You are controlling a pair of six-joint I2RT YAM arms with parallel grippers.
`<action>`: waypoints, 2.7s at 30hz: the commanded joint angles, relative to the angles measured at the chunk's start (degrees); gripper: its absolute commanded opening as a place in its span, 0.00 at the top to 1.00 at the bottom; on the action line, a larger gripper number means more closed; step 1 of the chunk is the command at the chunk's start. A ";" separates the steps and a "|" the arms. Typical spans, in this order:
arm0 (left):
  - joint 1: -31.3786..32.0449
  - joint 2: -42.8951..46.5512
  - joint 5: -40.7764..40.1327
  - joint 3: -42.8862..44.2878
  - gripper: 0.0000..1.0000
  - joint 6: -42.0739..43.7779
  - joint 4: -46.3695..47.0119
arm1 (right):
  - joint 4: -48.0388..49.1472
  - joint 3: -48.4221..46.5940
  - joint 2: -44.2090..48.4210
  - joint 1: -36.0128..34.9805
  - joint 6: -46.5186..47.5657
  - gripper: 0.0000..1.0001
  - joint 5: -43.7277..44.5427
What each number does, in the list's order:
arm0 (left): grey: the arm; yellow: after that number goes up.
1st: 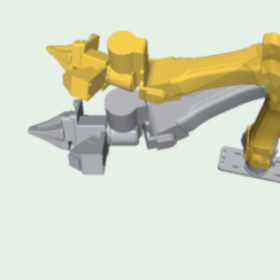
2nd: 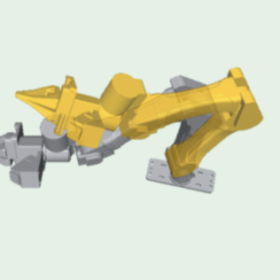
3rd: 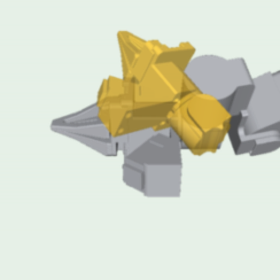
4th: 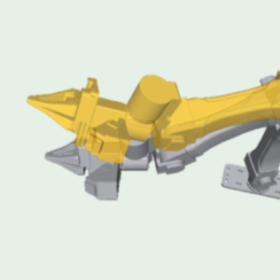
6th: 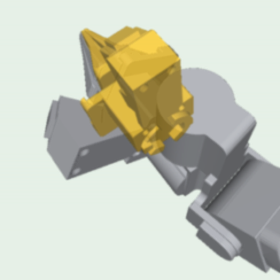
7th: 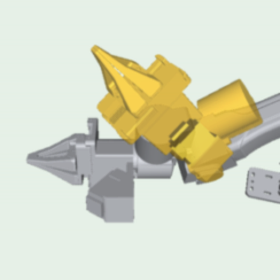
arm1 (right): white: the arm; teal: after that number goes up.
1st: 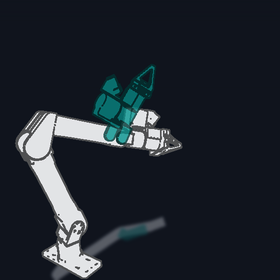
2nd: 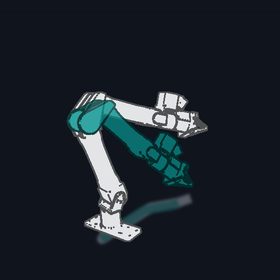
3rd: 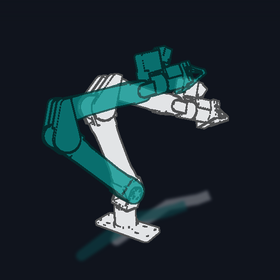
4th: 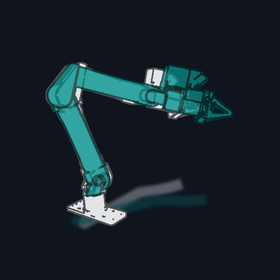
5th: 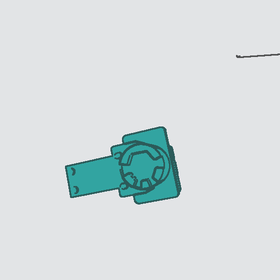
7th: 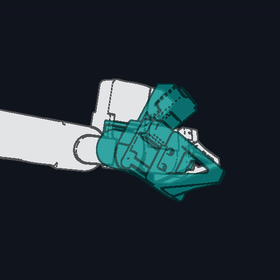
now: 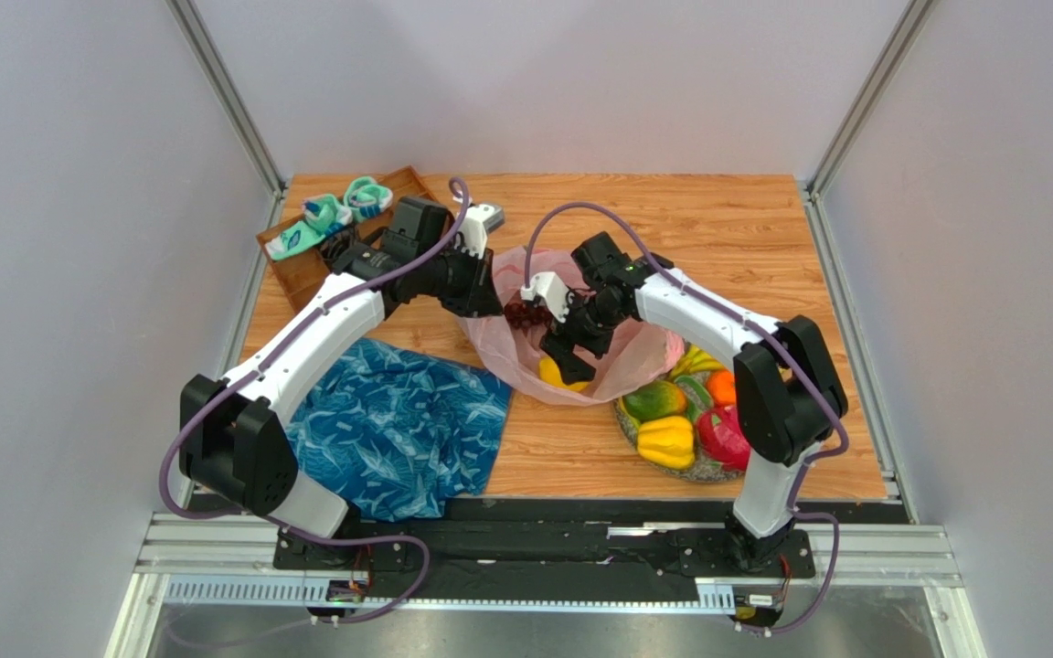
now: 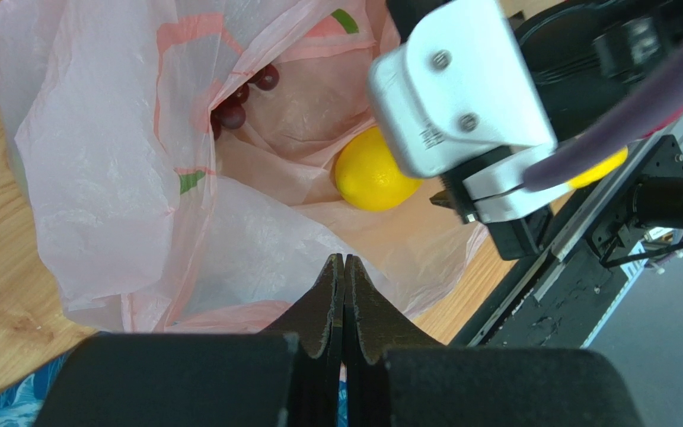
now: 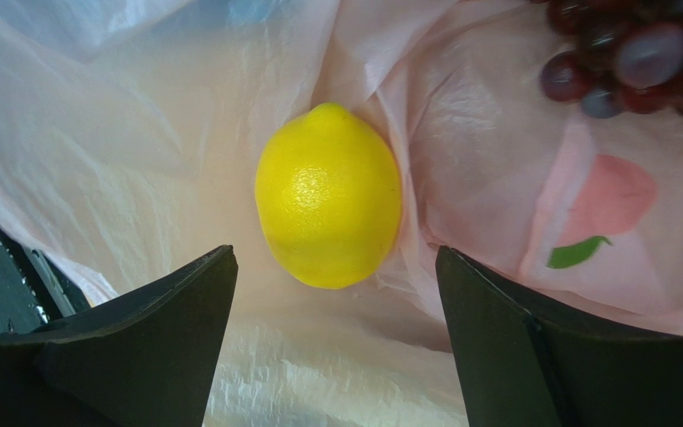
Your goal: Take the fake fruits out of the plastic bag
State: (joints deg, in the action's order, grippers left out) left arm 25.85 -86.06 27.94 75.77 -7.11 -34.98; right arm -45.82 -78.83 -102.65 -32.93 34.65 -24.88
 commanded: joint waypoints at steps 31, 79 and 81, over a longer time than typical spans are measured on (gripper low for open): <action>0.26 -5.52 3.08 5.44 1.00 -2.29 2.11 | 11.54 2.73 13.28 1.12 -6.26 0.36 -1.67; 0.26 -0.86 1.76 -3.62 1.00 -3.35 2.99 | -0.73 1.83 23.10 7.69 -5.31 0.43 -2.72; 0.26 -1.12 1.68 -3.17 1.00 -3.26 3.08 | -3.12 3.32 24.86 14.07 -3.55 0.43 -2.01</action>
State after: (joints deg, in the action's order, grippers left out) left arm 25.85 -86.63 29.61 69.36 -11.44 -32.97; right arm -40.88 -76.82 -79.13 -26.15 26.68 -26.44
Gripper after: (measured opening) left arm 0.007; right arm 0.661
